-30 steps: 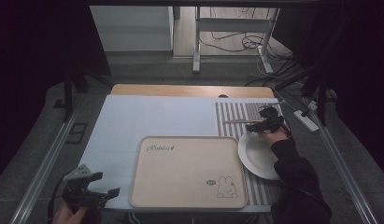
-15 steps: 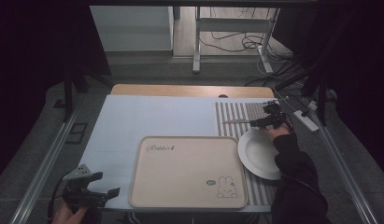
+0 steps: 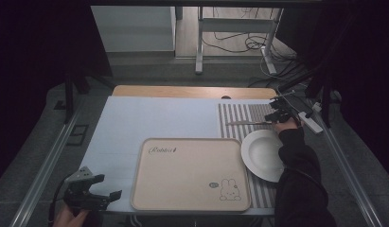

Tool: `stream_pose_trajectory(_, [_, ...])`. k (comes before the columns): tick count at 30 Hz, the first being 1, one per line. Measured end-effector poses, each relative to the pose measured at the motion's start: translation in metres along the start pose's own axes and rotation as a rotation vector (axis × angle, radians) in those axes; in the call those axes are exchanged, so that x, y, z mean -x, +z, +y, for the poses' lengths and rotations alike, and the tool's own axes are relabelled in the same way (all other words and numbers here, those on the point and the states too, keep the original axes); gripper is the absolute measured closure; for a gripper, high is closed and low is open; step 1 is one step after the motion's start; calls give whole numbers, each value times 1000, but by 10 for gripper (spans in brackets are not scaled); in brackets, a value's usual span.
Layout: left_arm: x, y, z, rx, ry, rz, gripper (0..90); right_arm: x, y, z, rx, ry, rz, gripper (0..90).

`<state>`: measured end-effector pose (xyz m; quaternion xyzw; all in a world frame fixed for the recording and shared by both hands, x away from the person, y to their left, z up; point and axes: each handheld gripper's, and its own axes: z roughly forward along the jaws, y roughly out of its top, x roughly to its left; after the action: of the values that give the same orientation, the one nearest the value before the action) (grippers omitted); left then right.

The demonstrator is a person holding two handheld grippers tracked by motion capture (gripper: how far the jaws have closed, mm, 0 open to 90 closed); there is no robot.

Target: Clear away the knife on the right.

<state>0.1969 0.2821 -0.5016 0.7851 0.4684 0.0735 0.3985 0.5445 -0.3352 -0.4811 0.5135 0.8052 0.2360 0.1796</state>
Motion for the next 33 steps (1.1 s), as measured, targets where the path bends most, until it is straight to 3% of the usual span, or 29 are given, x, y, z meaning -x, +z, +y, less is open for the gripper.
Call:
stream_pose_trajectory(4, [0, 0, 0, 2, 0, -1, 15, 8, 8, 5, -36, 33, -38, 900])
stream_pose_trajectory(8, [0, 0, 0, 2, 0, -1, 15, 16, 16, 2, -73, 34, -84, 900])
stream_pose_trajectory(10, [-1, 0, 0, 3, -1, -1, 16, 19, 17, 1, -68, 41, -83, 900])
stream_pose_trajectory(15, [0, 0, 0, 2, 1, 1, 15, 26, 10, -7, -80, 67, -59, 900])
stream_pose_trajectory(24, [0, 0, 0, 0, -1, 3, 16, 28, -12, -34, -130, 44, 24, 900])
stream_pose_trajectory(33, [0, 0, 0, -2, -1, 3, 16, 22, -21, -44, -166, 18, 60, 900])
